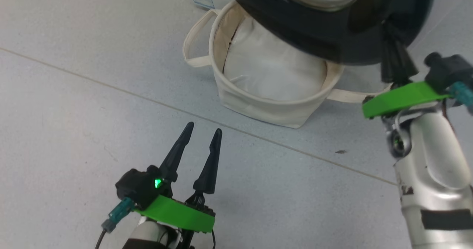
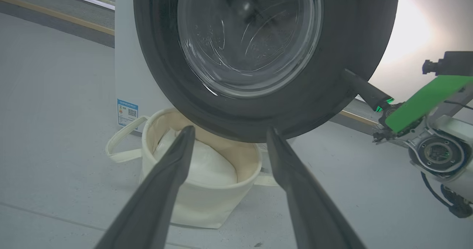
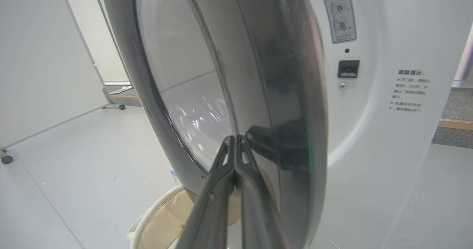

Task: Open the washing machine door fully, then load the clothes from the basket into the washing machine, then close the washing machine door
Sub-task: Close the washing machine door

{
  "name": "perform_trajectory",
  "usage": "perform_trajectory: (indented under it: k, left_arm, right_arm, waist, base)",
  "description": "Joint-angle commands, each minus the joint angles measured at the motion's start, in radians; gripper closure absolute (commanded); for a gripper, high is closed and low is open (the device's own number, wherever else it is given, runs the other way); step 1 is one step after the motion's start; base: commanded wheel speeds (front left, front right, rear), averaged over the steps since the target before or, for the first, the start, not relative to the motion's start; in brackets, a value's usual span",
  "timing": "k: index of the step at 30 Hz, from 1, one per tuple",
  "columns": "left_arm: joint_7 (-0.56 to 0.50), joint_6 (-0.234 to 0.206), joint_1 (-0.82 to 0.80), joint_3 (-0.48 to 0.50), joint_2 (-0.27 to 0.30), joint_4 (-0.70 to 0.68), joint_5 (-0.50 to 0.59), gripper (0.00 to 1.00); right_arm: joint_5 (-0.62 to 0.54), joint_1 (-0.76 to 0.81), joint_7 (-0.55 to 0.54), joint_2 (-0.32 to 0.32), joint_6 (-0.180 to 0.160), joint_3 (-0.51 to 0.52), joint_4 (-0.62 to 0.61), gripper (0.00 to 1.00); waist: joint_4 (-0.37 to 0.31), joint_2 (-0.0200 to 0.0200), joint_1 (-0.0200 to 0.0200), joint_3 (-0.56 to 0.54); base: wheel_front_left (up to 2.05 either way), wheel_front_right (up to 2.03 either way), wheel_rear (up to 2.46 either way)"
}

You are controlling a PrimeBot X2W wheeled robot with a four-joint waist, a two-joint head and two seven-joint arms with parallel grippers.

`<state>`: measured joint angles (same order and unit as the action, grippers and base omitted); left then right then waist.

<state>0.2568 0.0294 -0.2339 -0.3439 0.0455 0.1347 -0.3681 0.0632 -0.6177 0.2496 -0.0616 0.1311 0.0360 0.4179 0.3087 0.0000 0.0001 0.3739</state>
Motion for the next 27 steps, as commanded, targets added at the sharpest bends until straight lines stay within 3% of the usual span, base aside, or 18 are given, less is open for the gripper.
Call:
perform_trajectory:
  k: [1,16,27]
  left_arm:
    - [0.005,-0.009,-0.02,0.017,0.005,-0.034,-0.01,0.0]
    - [0.005,-0.047,-0.068,-0.052,0.005,-0.063,-0.066,0.0]
    - [0.005,-0.07,-0.1,-0.083,0.005,-0.082,-0.095,0.0]
  right_arm:
    - [-0.014,-0.062,0.012,0.011,0.0,0.02,-0.021,1.0]
    - [-0.083,-0.316,0.012,-0.008,0.0,0.239,0.087,1.0]
    - [-0.117,-0.481,0.012,-0.047,0.0,0.335,0.174,1.0]
  waist:
    - [0.006,0.0,-0.0001,0.021]
    - [0.065,0.0,-0.0001,0.134]
    - [0.103,0.0,-0.0001,0.193]
  base:
    - [0.0,0.0,0.0]
    - [0.0,0.0,0.0]
    - [0.0,0.0,0.0]
